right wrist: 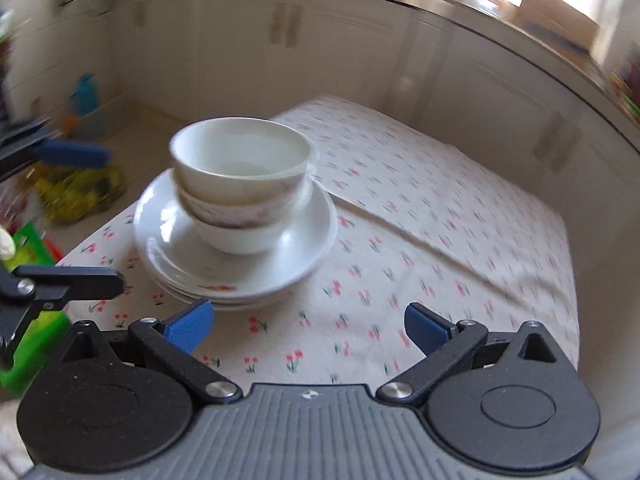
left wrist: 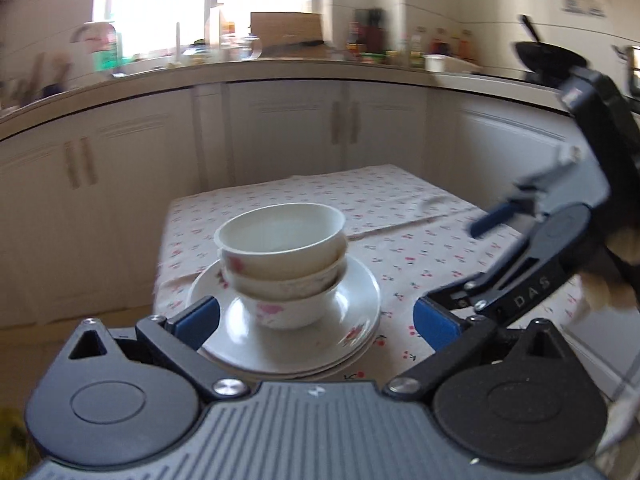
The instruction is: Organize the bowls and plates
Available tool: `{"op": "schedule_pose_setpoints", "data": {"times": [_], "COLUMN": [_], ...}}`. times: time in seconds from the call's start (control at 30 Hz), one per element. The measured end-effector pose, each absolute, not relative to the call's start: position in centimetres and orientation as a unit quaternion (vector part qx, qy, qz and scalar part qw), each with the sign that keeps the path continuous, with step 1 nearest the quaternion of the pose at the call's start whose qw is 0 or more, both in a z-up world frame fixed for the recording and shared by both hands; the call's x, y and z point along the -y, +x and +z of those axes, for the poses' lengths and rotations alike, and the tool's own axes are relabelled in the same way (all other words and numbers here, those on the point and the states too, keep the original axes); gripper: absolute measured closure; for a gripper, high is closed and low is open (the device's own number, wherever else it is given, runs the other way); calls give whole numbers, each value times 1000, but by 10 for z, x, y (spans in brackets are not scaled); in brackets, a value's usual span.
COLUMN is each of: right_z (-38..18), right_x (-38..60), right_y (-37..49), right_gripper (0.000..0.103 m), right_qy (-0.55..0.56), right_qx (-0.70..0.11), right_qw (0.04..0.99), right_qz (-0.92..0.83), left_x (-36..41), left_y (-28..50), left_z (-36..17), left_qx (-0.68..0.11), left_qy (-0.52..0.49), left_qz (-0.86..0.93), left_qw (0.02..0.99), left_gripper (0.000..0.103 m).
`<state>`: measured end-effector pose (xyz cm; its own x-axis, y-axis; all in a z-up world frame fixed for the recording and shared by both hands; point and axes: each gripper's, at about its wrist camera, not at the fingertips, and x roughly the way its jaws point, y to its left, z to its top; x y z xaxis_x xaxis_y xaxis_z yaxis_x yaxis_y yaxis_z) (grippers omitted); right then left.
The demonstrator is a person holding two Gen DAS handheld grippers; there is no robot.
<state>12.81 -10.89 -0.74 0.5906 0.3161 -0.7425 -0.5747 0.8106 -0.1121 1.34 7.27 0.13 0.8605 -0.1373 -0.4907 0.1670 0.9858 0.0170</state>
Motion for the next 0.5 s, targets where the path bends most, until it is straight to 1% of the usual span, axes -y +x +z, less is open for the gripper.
{"op": "schedule_pose_setpoints", "data": {"times": [0.17,0.3,0.5], "right_z": [-9,-5,7], "right_x": [132,143,145], "right_y": [100,80,64], "right_gripper": [0,0,0], "right_qy": [-123,-91,-83], "right_qx": [-372,-360,-325], "right_qw": [901,913,929], "right_qz": [188,171,153], "left_x": [-60,-49,-45], "left_y": [1,-8,-15], "left_z": [8,15,21], "left_qx": [-265,-262,-266], "left_qy": [-38,-41,-51], "left_qz": [-18,9,31], "left_qw": [963,964,962], "left_gripper": [1,1,1]}}
